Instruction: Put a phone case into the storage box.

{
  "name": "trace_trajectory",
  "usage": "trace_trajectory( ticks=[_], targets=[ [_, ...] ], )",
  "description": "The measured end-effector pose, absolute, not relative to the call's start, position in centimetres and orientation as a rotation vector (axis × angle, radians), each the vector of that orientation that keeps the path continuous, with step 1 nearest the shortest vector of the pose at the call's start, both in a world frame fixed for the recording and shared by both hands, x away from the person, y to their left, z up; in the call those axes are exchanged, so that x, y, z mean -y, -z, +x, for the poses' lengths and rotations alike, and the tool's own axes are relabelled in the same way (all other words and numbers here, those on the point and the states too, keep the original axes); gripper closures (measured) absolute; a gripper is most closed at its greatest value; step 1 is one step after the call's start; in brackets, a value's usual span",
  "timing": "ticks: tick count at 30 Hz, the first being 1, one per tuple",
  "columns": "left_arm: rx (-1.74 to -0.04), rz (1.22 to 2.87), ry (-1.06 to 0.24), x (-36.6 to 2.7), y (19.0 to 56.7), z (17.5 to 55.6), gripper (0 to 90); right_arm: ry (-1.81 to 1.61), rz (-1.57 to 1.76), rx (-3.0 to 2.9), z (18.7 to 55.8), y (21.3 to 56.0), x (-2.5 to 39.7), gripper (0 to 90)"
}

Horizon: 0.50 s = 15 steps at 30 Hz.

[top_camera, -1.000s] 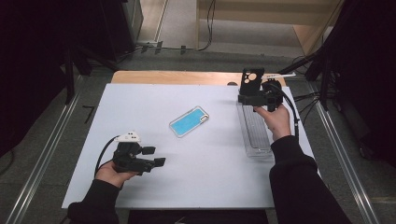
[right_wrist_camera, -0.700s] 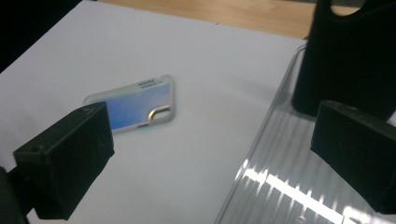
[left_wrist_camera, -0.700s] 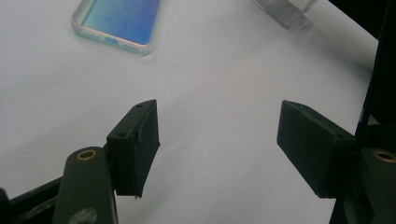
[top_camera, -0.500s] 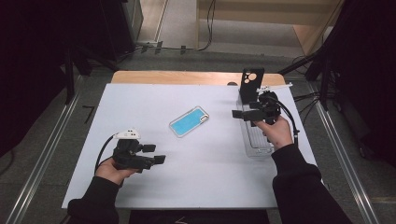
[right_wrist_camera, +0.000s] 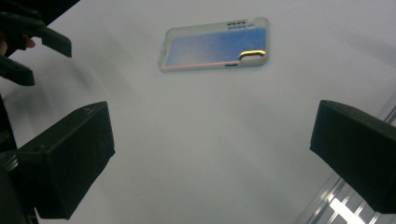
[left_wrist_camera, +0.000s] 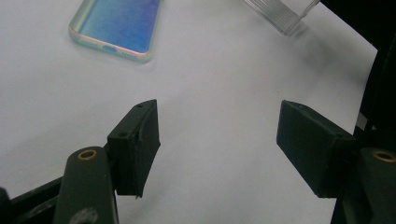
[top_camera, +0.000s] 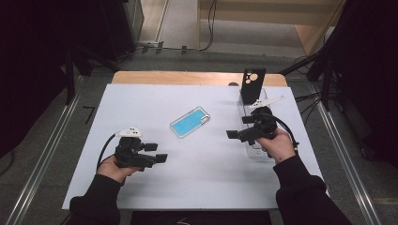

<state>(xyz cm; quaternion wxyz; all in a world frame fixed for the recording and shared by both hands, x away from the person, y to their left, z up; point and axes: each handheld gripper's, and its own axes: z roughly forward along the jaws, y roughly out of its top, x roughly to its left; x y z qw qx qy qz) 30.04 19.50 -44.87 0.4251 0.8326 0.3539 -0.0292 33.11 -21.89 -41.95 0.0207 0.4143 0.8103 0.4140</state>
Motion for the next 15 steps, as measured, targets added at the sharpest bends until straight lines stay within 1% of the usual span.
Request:
trace_trajectory(
  ticks=[1, 2, 3, 4, 15],
  targets=[
    [-0.886, 2.08, 0.076, -19.5, 44.9, 30.1, 30.3, -1.288, 1.272, -2.516, 32.8, 42.0, 21.8, 0.0],
    [-0.885, 2.078, 0.08, -19.5, 44.9, 30.1, 30.4, -1.286, 1.268, -2.518, 32.5, 42.1, 21.7, 2.7],
    [-0.887, 2.077, 0.081, -19.5, 44.8, 30.1, 30.4, -1.284, 1.262, -2.516, 32.2, 42.1, 21.7, 8.8],
    [-0.885, 2.078, 0.079, -19.5, 44.8, 30.1, 30.4, -1.286, 1.26, -2.522, 32.0, 42.2, 21.6, 11.1],
    [-0.883, 2.06, 0.103, -19.6, 44.8, 30.3, 30.4, -1.305, 1.205, -2.579, 29.0, 43.7, 21.5, 12.5]
  ],
)
